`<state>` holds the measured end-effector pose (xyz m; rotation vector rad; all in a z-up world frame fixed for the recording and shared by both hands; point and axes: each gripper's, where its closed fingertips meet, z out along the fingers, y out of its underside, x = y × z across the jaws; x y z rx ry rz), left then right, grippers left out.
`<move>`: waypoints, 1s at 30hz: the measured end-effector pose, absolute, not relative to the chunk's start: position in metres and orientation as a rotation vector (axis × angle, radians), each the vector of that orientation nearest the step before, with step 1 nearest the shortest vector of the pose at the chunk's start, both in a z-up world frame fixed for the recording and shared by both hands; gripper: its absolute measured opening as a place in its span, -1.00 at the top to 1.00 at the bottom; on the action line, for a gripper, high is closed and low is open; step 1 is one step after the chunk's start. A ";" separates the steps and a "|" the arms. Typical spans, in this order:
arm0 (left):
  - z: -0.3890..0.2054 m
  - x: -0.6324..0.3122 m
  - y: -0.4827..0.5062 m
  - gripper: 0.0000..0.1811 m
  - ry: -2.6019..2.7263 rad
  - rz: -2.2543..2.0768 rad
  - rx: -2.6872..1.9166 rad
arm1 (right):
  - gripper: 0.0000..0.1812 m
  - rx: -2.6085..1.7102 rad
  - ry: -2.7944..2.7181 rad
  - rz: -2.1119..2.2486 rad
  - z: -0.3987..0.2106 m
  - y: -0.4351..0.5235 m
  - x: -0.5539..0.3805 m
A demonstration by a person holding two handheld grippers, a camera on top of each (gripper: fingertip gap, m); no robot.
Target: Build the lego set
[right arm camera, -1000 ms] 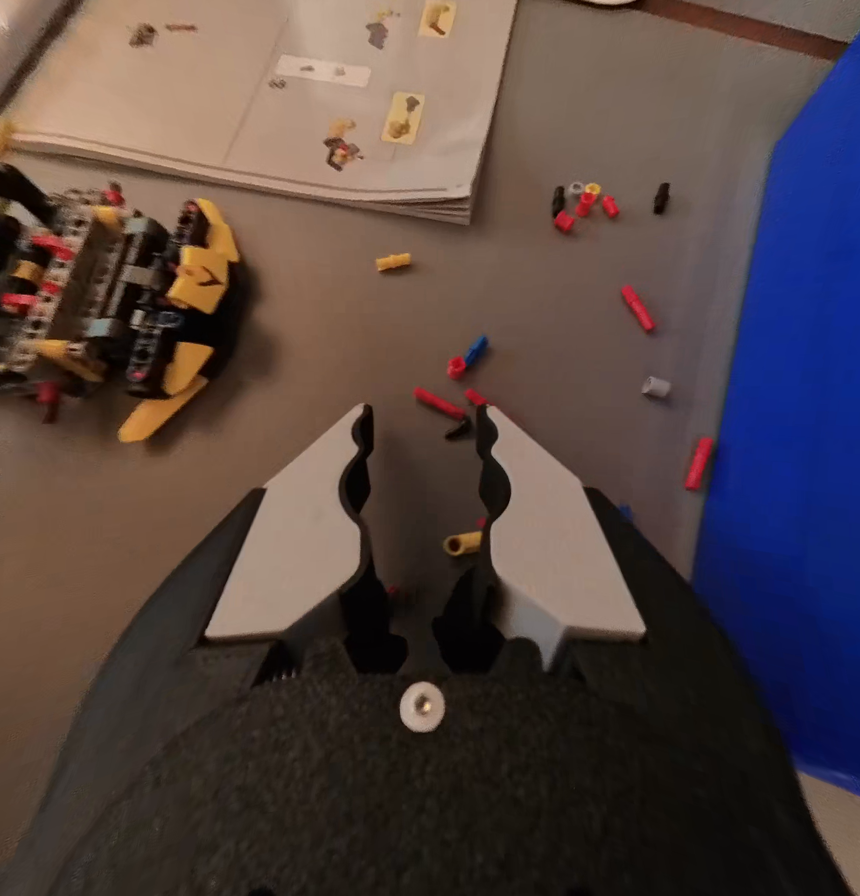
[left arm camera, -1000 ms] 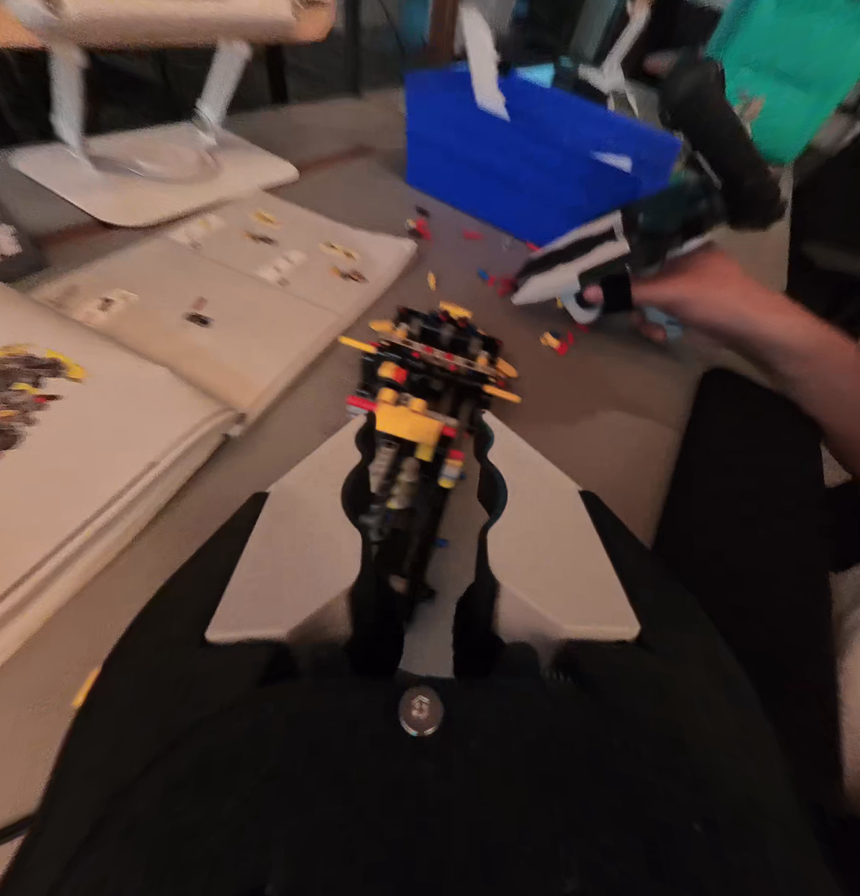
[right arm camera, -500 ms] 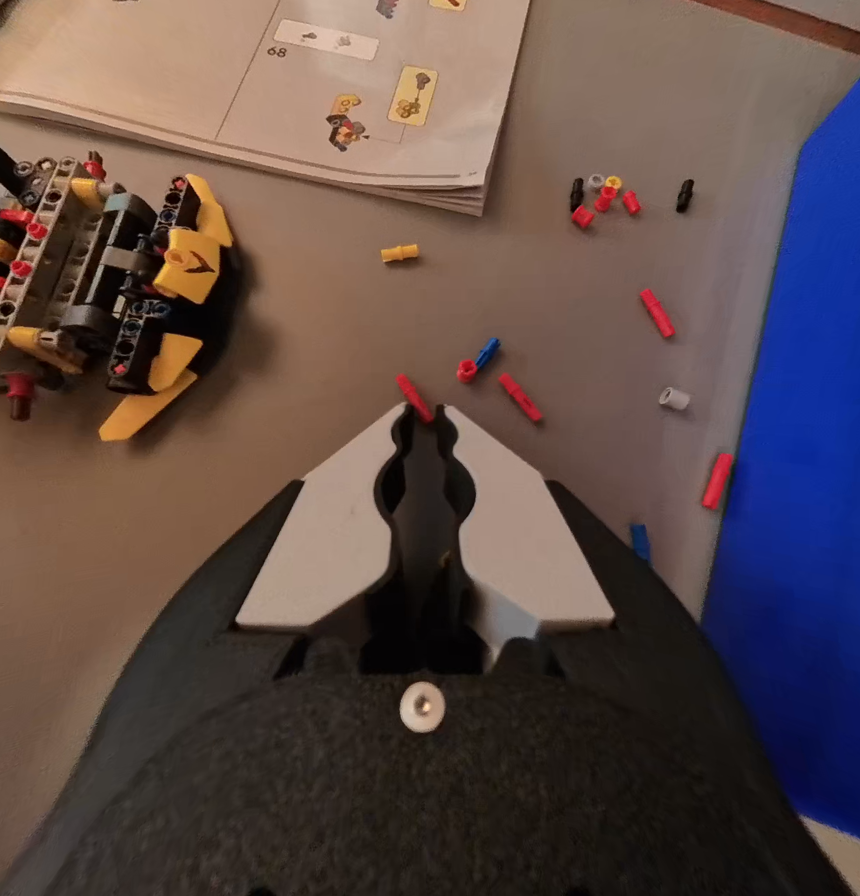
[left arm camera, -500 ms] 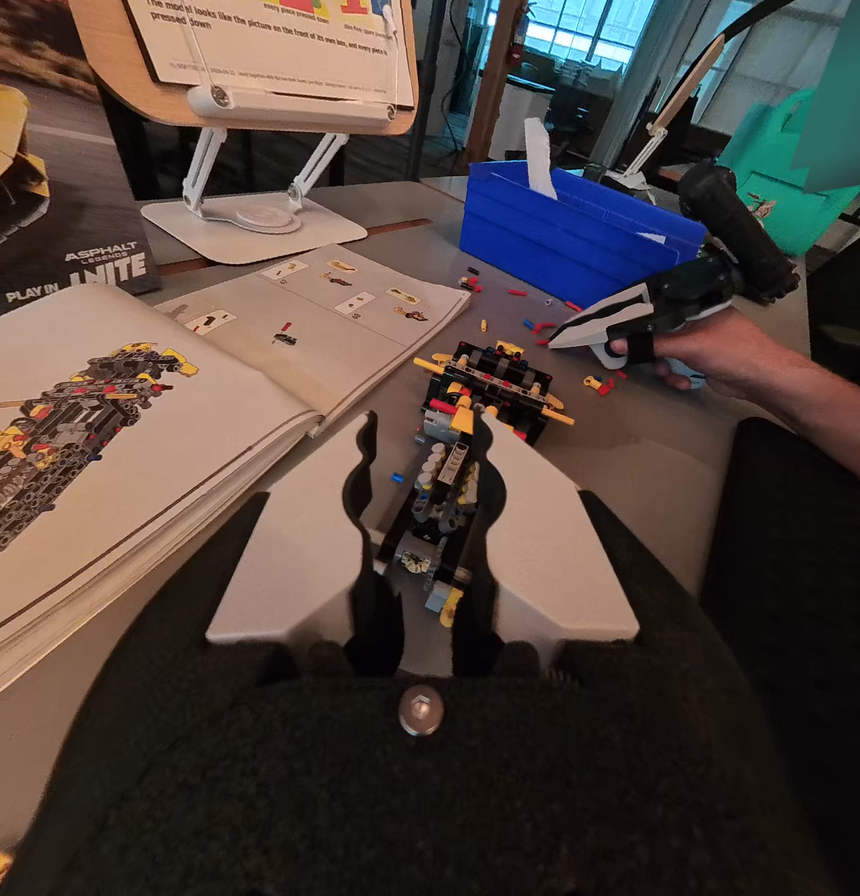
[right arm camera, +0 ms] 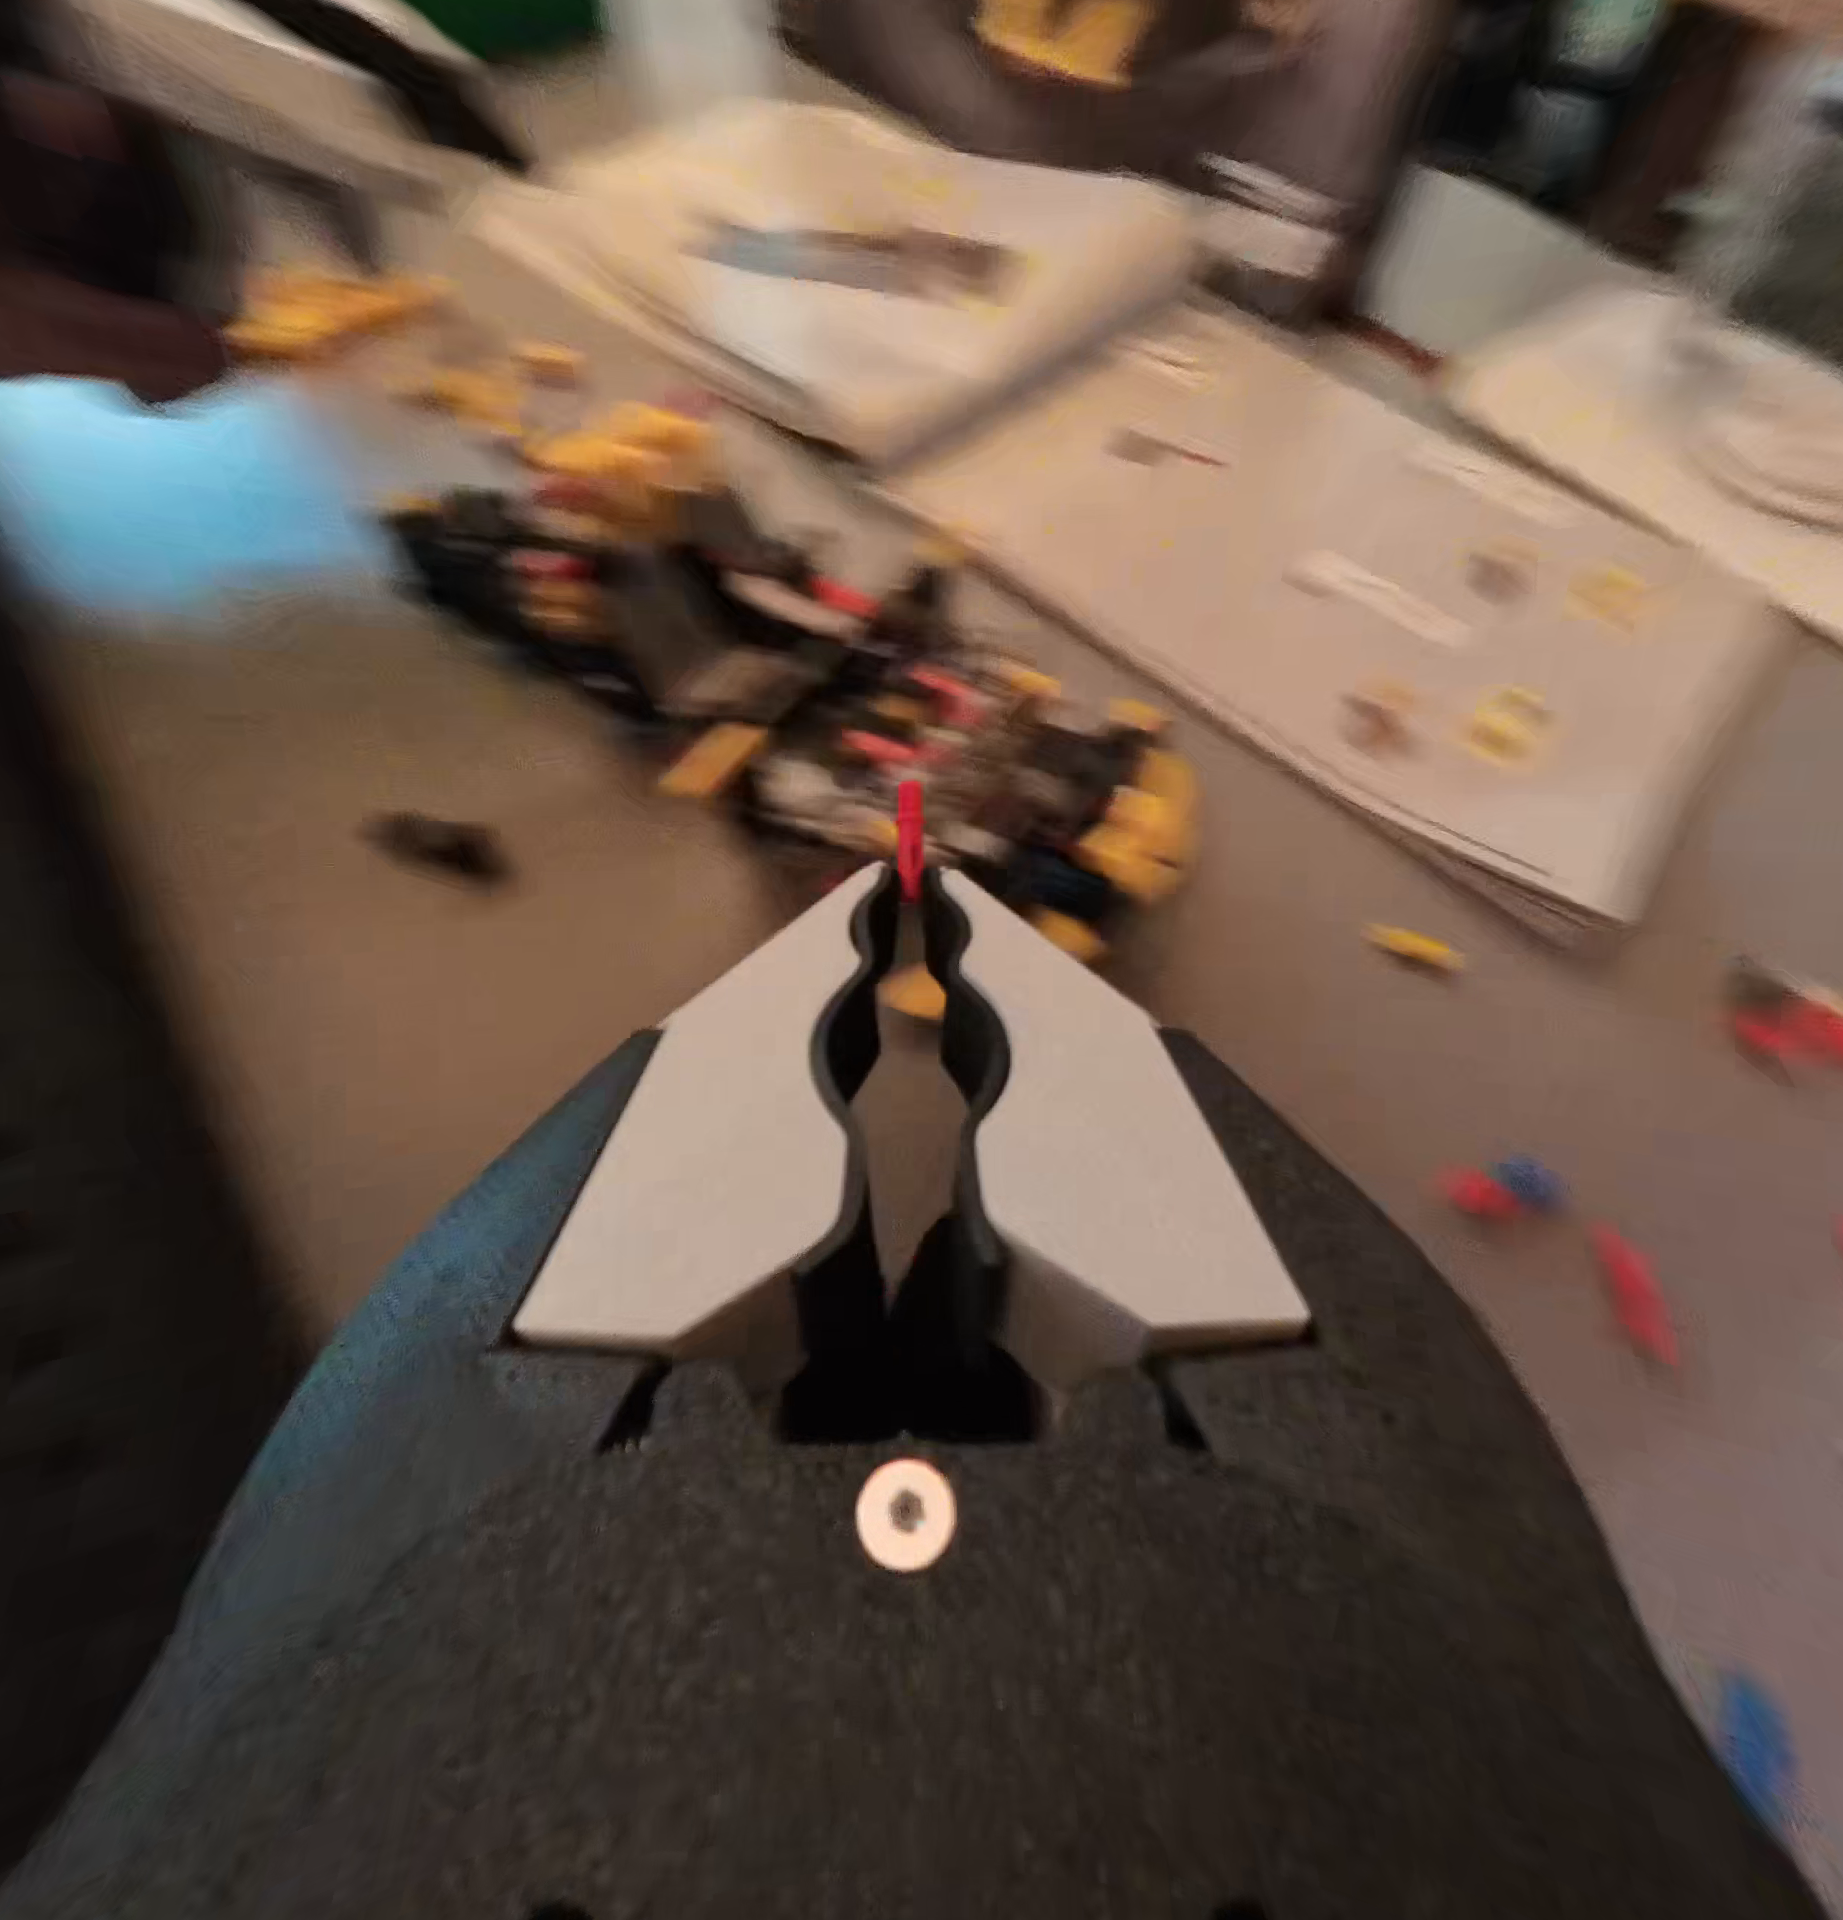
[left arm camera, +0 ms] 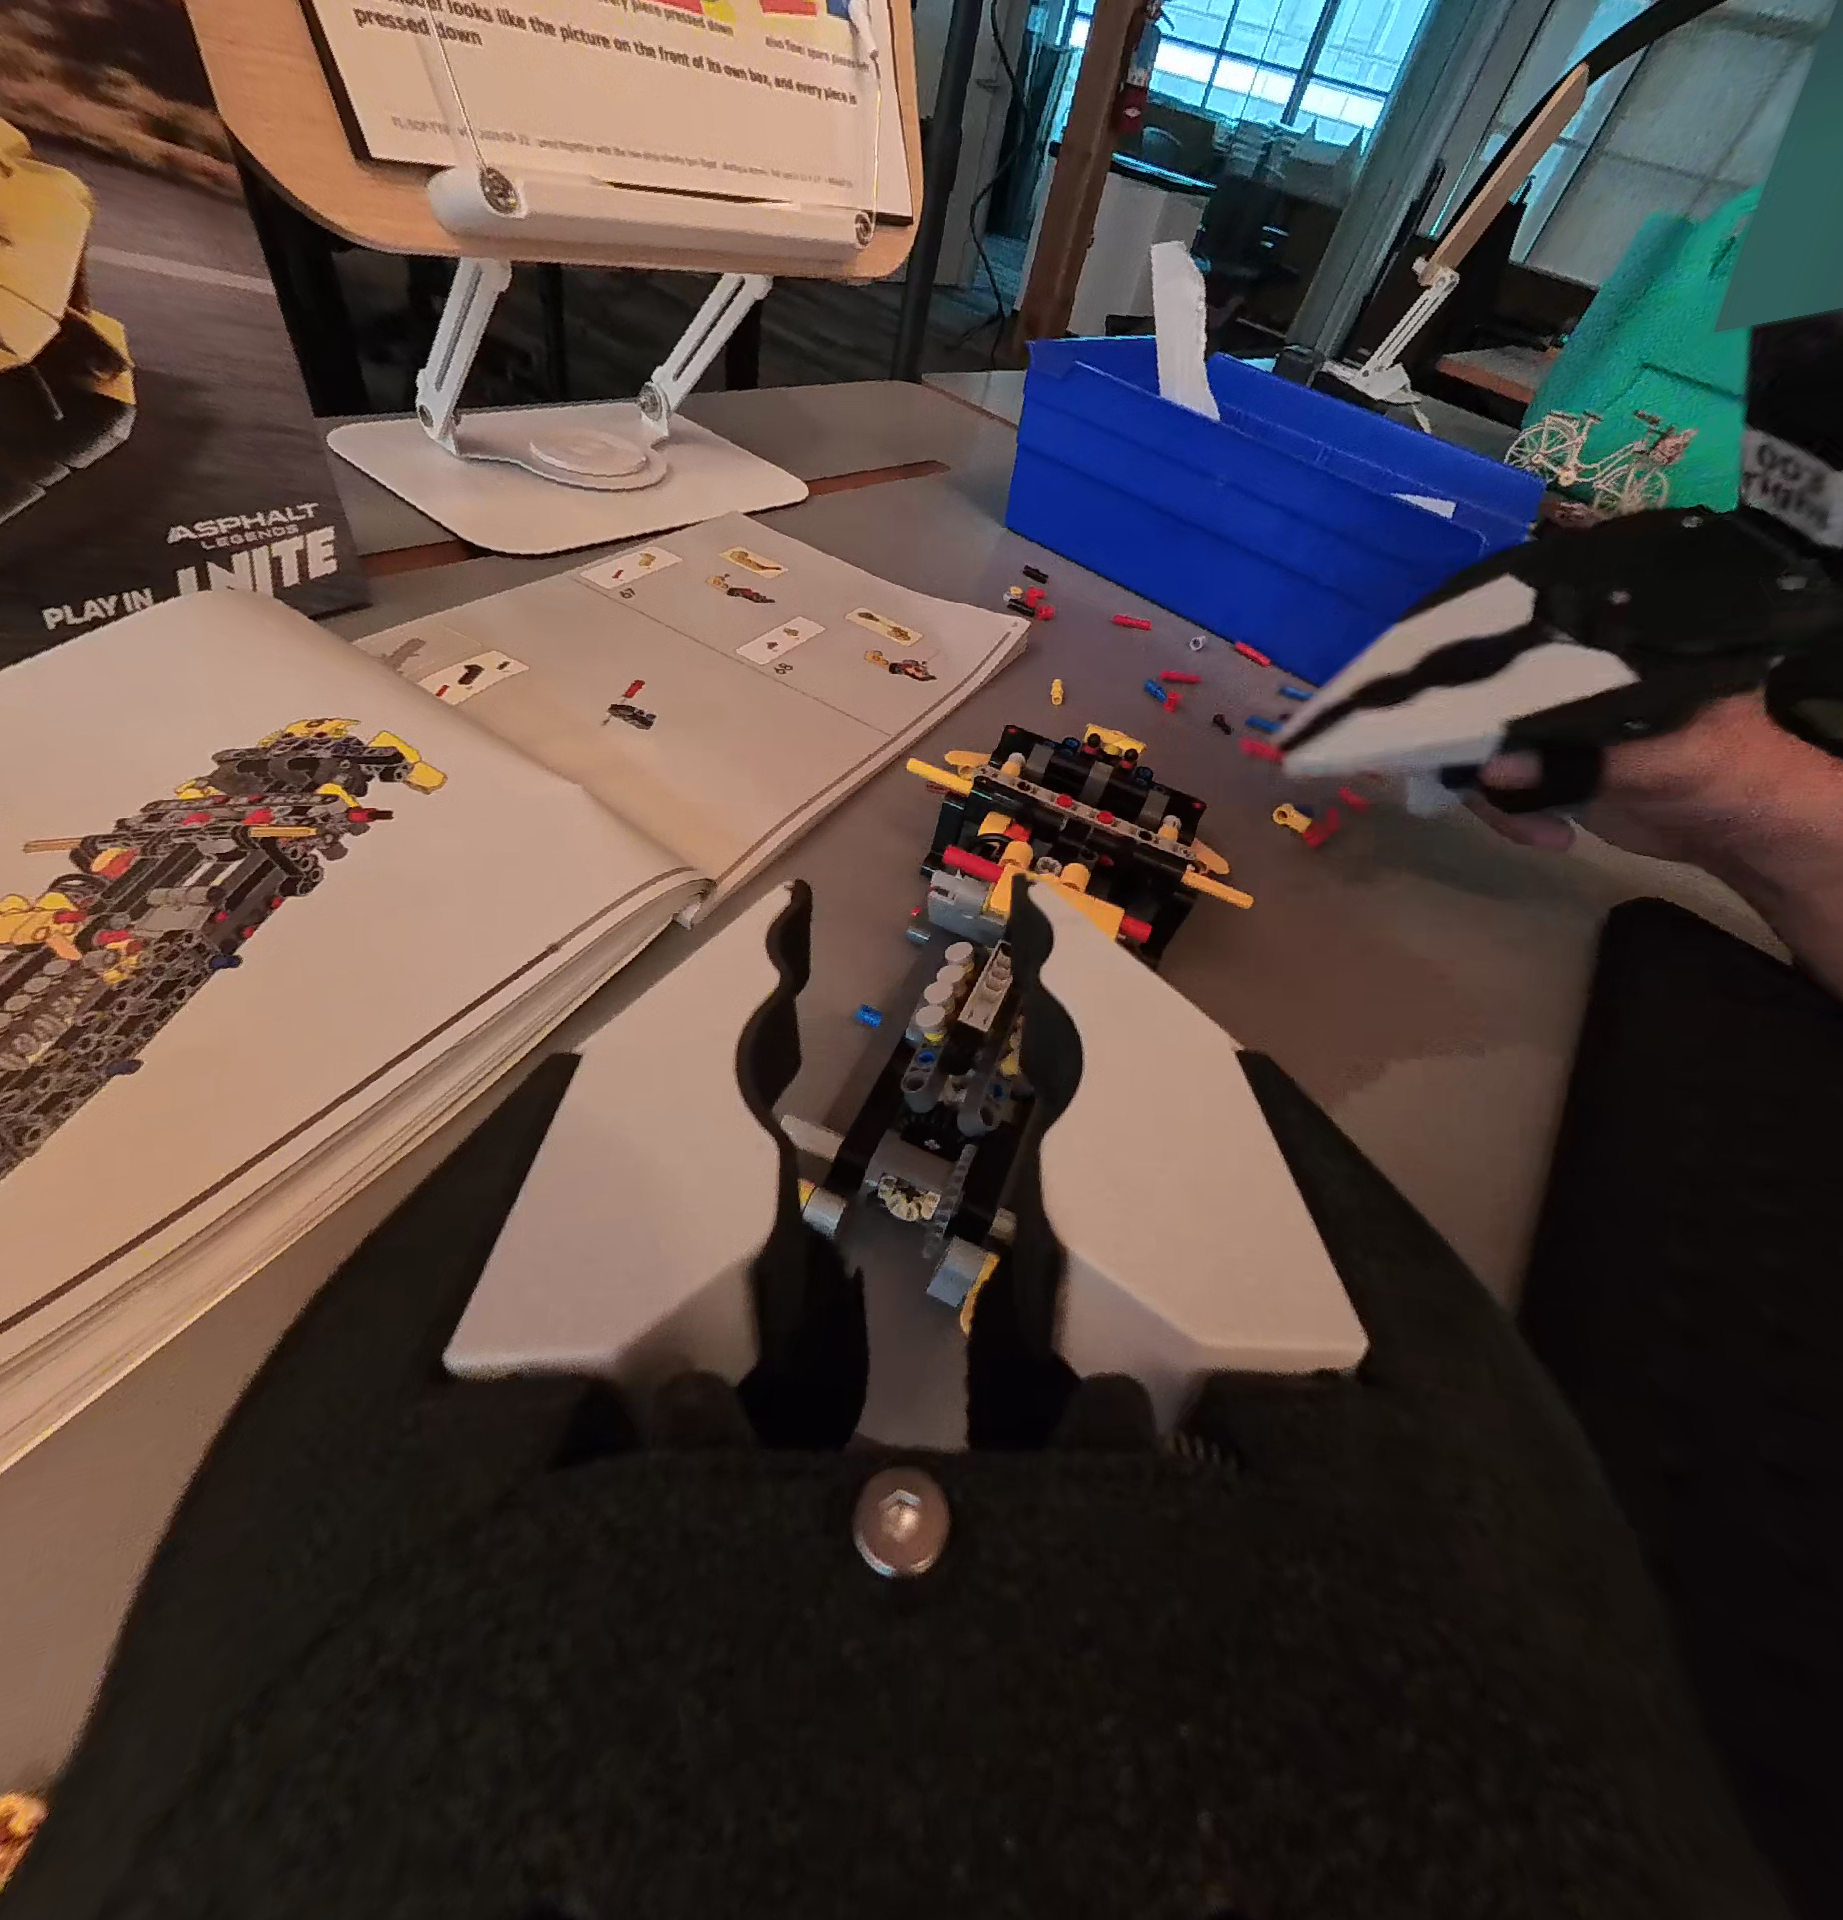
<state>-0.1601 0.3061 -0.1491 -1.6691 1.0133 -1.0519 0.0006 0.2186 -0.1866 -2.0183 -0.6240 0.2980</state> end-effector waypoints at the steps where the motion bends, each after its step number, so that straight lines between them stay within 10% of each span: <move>1: -0.150 -0.160 0.306 0.59 1.017 -1.054 -1.671 | 0.96 -2.002 -0.720 0.427 -0.186 0.207 -0.027; 22: -0.154 -0.157 0.298 0.60 1.044 -1.005 -1.654 | 0.82 -2.100 -0.917 0.391 -0.235 0.195 -0.086; 30: -0.155 -0.156 0.295 0.60 1.057 -0.997 -1.650 | 0.82 -2.116 -0.447 0.103 -0.204 0.210 0.040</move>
